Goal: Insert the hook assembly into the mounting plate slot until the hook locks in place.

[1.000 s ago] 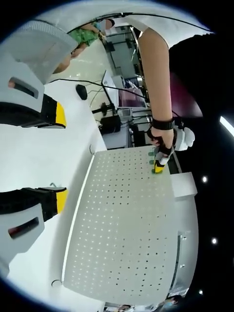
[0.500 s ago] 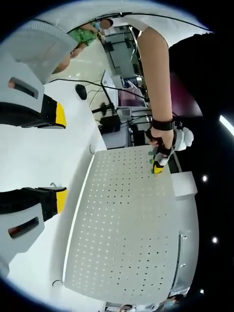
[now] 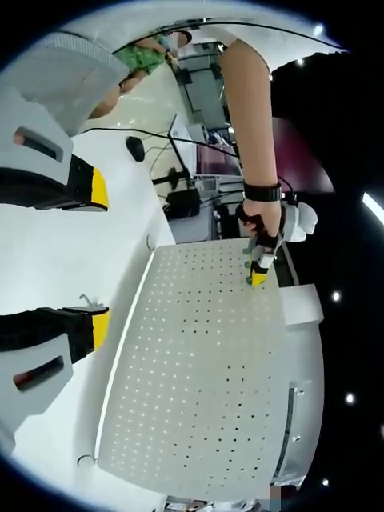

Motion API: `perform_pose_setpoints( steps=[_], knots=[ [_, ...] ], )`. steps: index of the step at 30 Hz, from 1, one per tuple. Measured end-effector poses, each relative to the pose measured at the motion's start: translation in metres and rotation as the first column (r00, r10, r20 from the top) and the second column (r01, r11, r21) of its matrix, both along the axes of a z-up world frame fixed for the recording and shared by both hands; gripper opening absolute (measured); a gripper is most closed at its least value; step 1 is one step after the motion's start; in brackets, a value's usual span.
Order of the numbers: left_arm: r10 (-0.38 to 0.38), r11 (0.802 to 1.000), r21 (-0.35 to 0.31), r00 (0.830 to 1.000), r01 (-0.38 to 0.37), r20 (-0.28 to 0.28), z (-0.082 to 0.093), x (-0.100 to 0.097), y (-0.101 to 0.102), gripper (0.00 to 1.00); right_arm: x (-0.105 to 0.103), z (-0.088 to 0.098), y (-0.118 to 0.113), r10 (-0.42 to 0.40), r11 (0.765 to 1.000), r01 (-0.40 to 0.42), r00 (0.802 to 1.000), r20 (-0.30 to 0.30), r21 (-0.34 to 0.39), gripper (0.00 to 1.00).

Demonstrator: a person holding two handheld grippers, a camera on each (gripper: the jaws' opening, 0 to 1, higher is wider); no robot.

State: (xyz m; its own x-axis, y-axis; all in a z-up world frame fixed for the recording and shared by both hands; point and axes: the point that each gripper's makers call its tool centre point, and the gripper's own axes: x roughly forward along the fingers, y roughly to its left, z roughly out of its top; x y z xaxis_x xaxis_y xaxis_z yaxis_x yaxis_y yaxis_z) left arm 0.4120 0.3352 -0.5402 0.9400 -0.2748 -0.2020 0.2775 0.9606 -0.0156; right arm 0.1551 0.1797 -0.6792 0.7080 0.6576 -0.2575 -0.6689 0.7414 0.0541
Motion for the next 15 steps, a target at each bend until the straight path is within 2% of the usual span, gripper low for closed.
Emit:
perform_pose_setpoints(
  steps=[3, 12, 15],
  knots=[
    [-0.014, 1.0, -0.014, 1.0, 0.015, 0.007, 0.001, -0.005, 0.0, 0.21, 0.001, 0.0, 0.0, 0.007, 1.0, -0.007, 1.0, 0.0, -0.009, 0.48],
    [-0.059, 0.998, 0.006, 0.998, 0.058, 0.038, 0.001, -0.025, -0.001, 0.25, 0.003, 0.003, 0.0, 0.023, 0.999, -0.022, 1.0, 0.007, -0.026, 0.48],
    [-0.083, 0.997, 0.008, 0.996, 0.083, 0.044, -0.001, -0.03, -0.004, 0.31, 0.003, 0.005, 0.002, 0.024, 0.999, -0.024, 1.0, 0.013, -0.027, 0.48]
  ],
)
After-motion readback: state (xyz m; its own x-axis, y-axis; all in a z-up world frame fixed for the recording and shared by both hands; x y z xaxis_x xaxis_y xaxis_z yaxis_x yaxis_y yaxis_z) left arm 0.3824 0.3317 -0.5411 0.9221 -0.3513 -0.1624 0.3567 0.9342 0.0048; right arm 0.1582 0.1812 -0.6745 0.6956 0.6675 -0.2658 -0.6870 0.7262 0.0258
